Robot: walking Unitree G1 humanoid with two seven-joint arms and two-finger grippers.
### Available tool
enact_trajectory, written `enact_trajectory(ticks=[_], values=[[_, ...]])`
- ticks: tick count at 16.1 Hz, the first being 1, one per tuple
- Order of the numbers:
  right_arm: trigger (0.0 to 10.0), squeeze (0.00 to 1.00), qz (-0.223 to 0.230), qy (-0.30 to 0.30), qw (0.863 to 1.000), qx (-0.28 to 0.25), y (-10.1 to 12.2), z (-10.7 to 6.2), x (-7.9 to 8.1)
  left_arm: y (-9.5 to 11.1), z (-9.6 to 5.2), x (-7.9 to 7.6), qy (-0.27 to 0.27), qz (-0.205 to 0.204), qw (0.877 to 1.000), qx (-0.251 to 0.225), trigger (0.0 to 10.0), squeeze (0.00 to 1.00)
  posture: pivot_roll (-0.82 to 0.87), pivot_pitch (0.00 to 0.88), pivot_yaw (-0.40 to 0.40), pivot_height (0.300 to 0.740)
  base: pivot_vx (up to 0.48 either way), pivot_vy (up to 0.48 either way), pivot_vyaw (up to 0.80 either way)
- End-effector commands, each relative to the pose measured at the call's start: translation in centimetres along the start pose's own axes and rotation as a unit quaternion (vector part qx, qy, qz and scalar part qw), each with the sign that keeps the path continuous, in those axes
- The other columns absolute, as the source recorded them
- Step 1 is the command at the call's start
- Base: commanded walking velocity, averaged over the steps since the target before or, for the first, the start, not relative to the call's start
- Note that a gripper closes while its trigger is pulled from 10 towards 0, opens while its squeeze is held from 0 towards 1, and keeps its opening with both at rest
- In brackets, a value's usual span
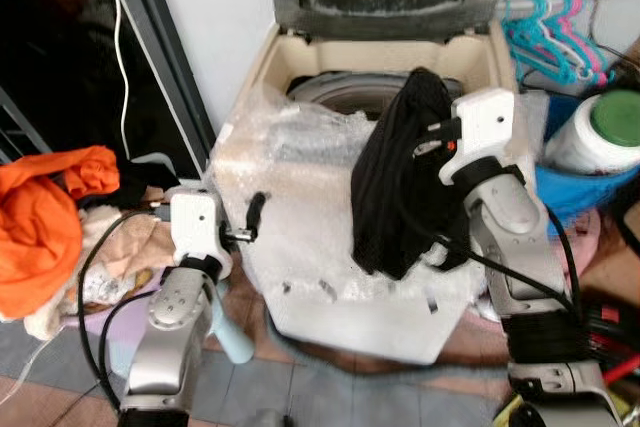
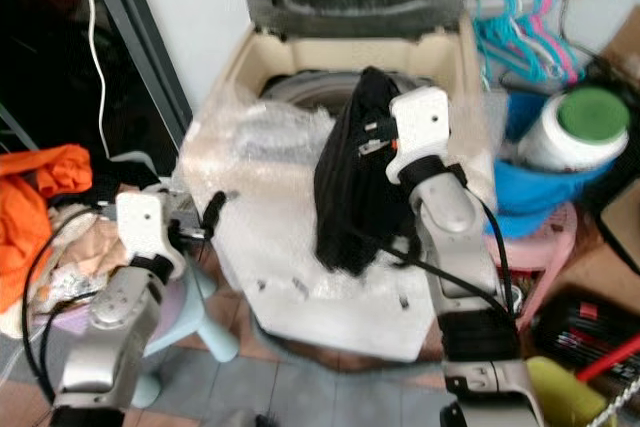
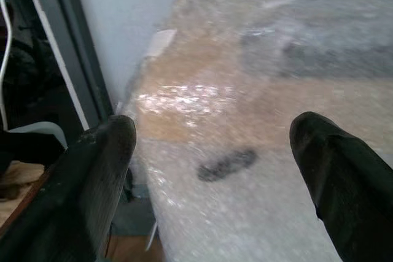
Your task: Clothes washing
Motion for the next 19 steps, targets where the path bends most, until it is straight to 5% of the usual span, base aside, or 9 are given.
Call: enact_trajectory(ticks=[1, 7, 9, 12, 13, 15, 16, 19], values=[[10.0, 0.00, 0.001, 0.018, 1.000, -0.019, 1.0, 0.6, 1.0, 0.1, -0.1, 0.9, 0.012, -0.001, 1.000, 0.001, 10.0, 0.00, -0.04, 0.000, 0.059, 0.740, 0.428, 0.000, 0.00], [10.0, 0.00, -0.003, 0.030, 0.999, -0.031, 1.8, 1.3, 0.5, 0.4, 0.0, 0.7, 0.008, -0.006, 1.000, -0.007, 10.0, 0.00, -0.04, 0.000, 0.063, 0.740, 0.323, 0.094, 0.00], [10.0, 0.00, -0.033, 0.071, 0.994, -0.073, 4.4, 3.4, 0.0, 0.4, 0.0, 0.4, 0.000, -0.005, 1.000, -0.008, 10.0, 0.00, -0.04, 0.000, 0.064, 0.740, 0.000, 0.000, 0.00], [10.0, 0.00, -0.059, 0.056, 0.985, -0.152, 10.3, 6.6, -2.5, 0.4, 0.2, 0.2, -0.004, -0.006, 1.000, -0.006, 10.0, 0.00, -0.04, 0.000, 0.064, 0.740, 0.000, 0.000, 0.00], [10.0, 0.00, -0.055, 0.020, 0.979, -0.193, 13.2, 7.4, -3.8, 0.4, 0.2, 0.1, -0.003, -0.006, 1.000, -0.007, 10.0, 0.00, -0.04, 0.000, 0.064, 0.740, 0.000, 0.000, 0.00], [10.0, 0.00, -0.017, -0.013, 0.975, -0.223, 15.4, 7.9, -5.0, 0.4, 0.3, 0.1, 0.000, -0.006, 1.000, -0.007, 10.0, 0.00, -0.03, 0.000, 0.051, 0.740, 0.000, 0.000, 0.00], [10.0, 0.00, 0.003, -0.021, 0.976, -0.216, 15.0, 8.1, -5.0, 0.4, 0.3, 0.1, 0.004, -0.004, 1.000, -0.007, 10.0, 0.00, -0.03, 0.000, 0.048, 0.740, 0.000, 0.000, 0.00], [10.0, 0.00, 0.021, 0.011, 0.995, -0.101, 8.2, 8.3, -2.2, 0.3, 0.2, 0.3, 0.013, -0.001, 1.000, -0.005, 10.0, 0.00, -0.01, 0.000, 0.041, 0.740, 0.000, 0.000, 0.00]])
Point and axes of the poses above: a point about 5 cm out from each wrist's last joint towards the gripper, its own z axis pointing out of the wrist towards the gripper, its own y axis along the axis of the wrist's last joint, x = y × z, the point moved 4 cm from there along z, pointing out of the wrist towards the gripper, and after that the axes turned 7 degrees about -z, right-handed, at the moved point
